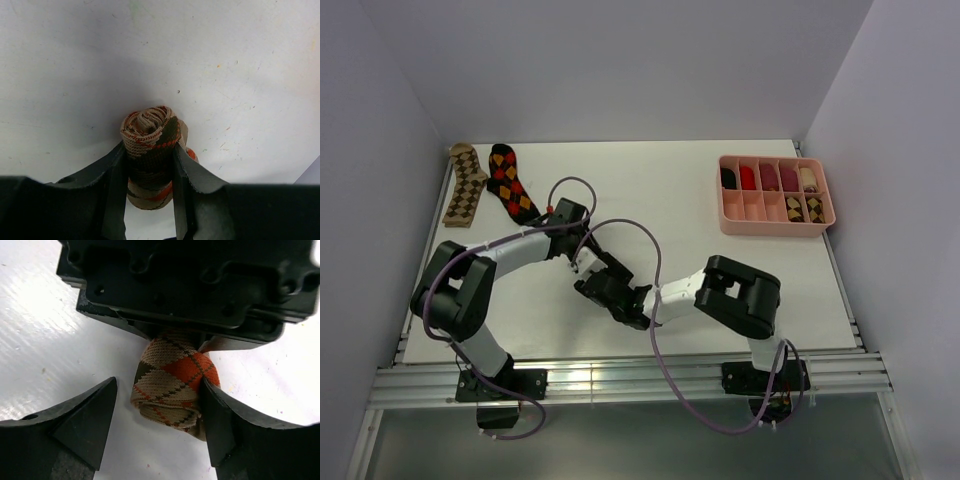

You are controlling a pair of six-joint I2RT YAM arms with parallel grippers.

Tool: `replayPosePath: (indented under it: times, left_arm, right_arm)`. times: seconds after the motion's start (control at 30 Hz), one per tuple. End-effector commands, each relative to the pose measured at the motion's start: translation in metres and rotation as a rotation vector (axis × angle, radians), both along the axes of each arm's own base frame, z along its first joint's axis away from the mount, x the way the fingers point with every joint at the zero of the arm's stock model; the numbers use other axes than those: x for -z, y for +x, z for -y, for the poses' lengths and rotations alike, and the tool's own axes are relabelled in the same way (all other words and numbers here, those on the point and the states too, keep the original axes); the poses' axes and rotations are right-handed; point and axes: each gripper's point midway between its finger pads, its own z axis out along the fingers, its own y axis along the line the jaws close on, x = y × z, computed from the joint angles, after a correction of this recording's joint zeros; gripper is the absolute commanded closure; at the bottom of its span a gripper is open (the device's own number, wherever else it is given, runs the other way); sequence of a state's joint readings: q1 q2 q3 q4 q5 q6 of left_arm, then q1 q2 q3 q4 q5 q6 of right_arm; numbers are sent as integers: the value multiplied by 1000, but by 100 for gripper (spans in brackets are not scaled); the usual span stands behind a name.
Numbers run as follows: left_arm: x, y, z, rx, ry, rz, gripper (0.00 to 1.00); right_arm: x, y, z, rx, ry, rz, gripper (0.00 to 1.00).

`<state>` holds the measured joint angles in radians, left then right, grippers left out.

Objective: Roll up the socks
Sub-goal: Pick up the sock at the center of the board.

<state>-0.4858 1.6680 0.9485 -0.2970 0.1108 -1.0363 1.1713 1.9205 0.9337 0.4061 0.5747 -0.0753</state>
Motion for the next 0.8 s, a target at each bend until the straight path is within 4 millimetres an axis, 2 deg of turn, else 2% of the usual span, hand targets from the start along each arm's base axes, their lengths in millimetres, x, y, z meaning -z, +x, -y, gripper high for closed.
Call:
replayPosePath:
  times: [0.0, 0.1, 0.13, 0.2, 0.23, 0.3, 0.33, 0.43, 0.5, 0.53, 0.6, 0.7, 0.77]
  left_arm:
    - [11, -14, -3, 37, 41, -71, 74]
    - [10, -15, 1, 43, 27, -80, 74]
    - [9, -14, 2, 45, 22, -79, 74]
    - [8, -14, 4, 50, 15, -85, 75]
    - [7, -14, 4, 54, 15, -86, 74]
    - [5, -14, 6, 60, 10, -85, 74]
    - [3, -14, 6, 64, 8, -84, 74]
    - [-6, -9, 9, 79, 1, -64, 71]
    - [-19, 1, 12, 78, -7, -21, 65]
    - [-25, 5, 11, 74, -4, 0, 59]
    - [-44, 20, 9, 63, 4, 61, 56]
    - [-71, 43, 3, 37, 9, 142, 48]
    - [-94, 61, -7, 10, 11, 204, 45]
  right_arm:
    - [21, 2, 6, 34, -57, 6, 27]
    - [37, 1, 13, 50, -92, -16, 31]
    - [48, -1, 17, 56, -118, -32, 36]
    - [55, 1, 22, 82, -144, -36, 41]
    - [65, 0, 28, 93, -171, -51, 49]
    - [73, 2, 35, 111, -187, -77, 60]
    - [78, 0, 40, 128, -184, -102, 75]
    - [83, 1, 51, 158, -180, -135, 100]
    - [86, -4, 54, 138, -160, -185, 100]
    - [80, -6, 50, 128, -129, -199, 100]
    - [81, -11, 52, 107, -110, -244, 100]
    - [72, -20, 48, 73, -70, -289, 100]
    - [59, -23, 48, 65, -38, -306, 100]
